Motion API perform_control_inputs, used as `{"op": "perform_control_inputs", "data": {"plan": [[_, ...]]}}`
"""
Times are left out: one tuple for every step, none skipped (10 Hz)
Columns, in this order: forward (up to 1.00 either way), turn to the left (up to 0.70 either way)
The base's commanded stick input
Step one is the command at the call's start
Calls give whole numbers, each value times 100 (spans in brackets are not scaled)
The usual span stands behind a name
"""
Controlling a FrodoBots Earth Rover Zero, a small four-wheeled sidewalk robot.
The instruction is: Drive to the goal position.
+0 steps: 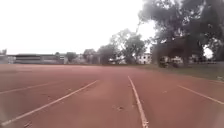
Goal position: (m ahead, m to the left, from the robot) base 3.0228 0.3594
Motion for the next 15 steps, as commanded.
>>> {"op": "perform_control_inputs", "data": {"plan": [[45,0],[45,0],[45,0],[45,0],[45,0],[45,0],[45,0],[45,0],[45,0],[45,0],[45,0],[45,0],[45,0],[45,0],[45,0]]}}
